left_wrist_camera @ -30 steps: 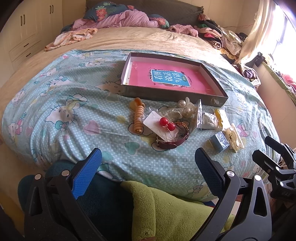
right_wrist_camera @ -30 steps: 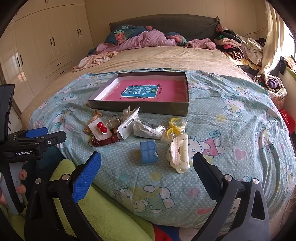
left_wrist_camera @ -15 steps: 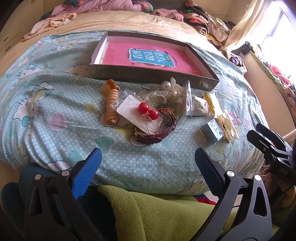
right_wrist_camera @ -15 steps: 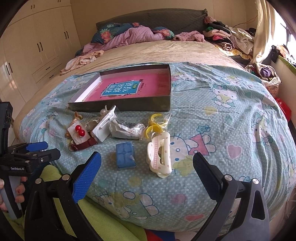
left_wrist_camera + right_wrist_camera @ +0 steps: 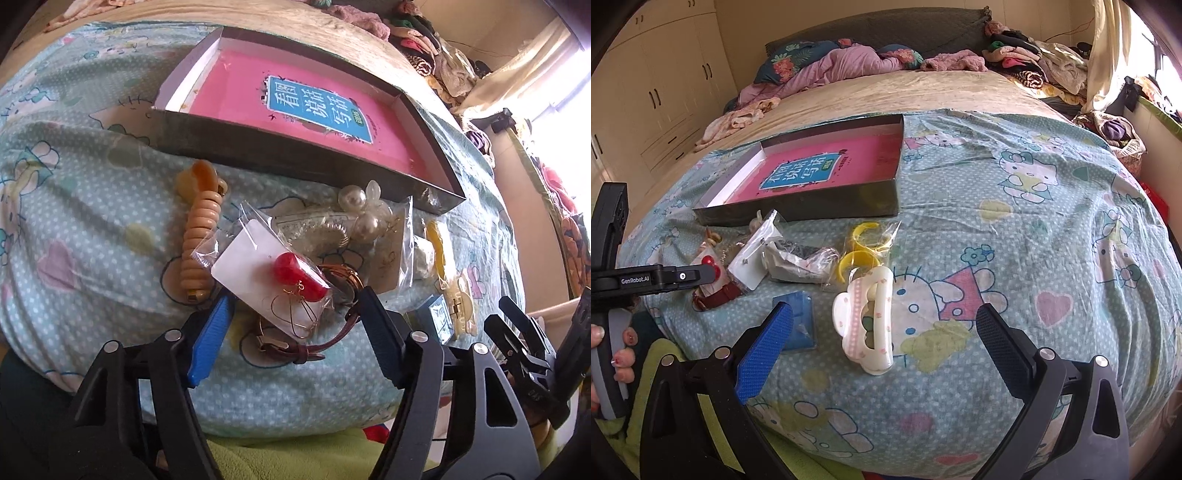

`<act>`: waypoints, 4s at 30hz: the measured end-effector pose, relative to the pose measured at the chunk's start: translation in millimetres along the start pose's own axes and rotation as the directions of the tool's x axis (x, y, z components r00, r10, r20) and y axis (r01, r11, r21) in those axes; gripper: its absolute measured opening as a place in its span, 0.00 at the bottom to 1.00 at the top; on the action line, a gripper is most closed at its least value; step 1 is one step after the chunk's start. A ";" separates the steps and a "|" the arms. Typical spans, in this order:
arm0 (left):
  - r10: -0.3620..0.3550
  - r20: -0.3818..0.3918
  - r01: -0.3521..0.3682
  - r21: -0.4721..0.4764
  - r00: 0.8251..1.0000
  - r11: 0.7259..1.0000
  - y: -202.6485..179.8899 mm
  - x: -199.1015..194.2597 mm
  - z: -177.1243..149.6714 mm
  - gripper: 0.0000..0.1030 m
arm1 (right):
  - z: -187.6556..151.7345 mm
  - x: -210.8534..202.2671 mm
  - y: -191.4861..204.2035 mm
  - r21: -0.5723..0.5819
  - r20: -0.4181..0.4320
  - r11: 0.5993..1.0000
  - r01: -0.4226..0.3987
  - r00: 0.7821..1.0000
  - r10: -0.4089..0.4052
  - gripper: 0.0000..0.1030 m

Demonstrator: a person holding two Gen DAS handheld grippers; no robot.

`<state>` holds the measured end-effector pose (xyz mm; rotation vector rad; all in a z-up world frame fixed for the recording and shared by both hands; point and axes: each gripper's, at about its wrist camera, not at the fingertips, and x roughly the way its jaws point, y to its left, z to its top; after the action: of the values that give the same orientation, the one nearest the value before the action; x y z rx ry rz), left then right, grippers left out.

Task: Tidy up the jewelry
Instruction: 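Grasp the bagged red earrings with the left tool while the right tool grasps the white hair clip, then carry both items into the pink tray and open both tools to release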

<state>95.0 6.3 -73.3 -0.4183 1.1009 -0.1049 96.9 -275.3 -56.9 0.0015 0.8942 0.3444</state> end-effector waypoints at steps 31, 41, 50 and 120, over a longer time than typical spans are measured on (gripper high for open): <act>-0.018 0.146 0.020 -0.015 0.989 1.000 9.9 -33.3 41.3 0.15 | 39.7 9.9 -7.1 -0.035 0.048 0.991 -0.127 0.991 0.128 0.34; 0.028 0.187 -0.024 -0.023 0.982 0.999 23.5 -41.0 73.2 0.15 | 68.2 4.7 -4.1 -0.045 0.123 0.992 -0.121 0.984 0.126 0.34; 0.061 0.190 -0.064 0.011 0.980 0.998 25.1 -32.1 105.6 0.15 | 103.0 16.3 0.8 -0.060 0.151 0.991 -0.118 0.981 0.126 0.34; 0.118 0.310 -0.161 0.115 0.943 0.980 7.7 -72.8 118.2 0.91 | 124.9 -2.2 -1.9 -0.039 0.198 0.992 -0.118 0.972 0.123 0.86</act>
<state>164.9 66.9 30.4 -0.2202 0.8117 0.0089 191.5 -260.2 23.2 0.0651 0.6913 0.4615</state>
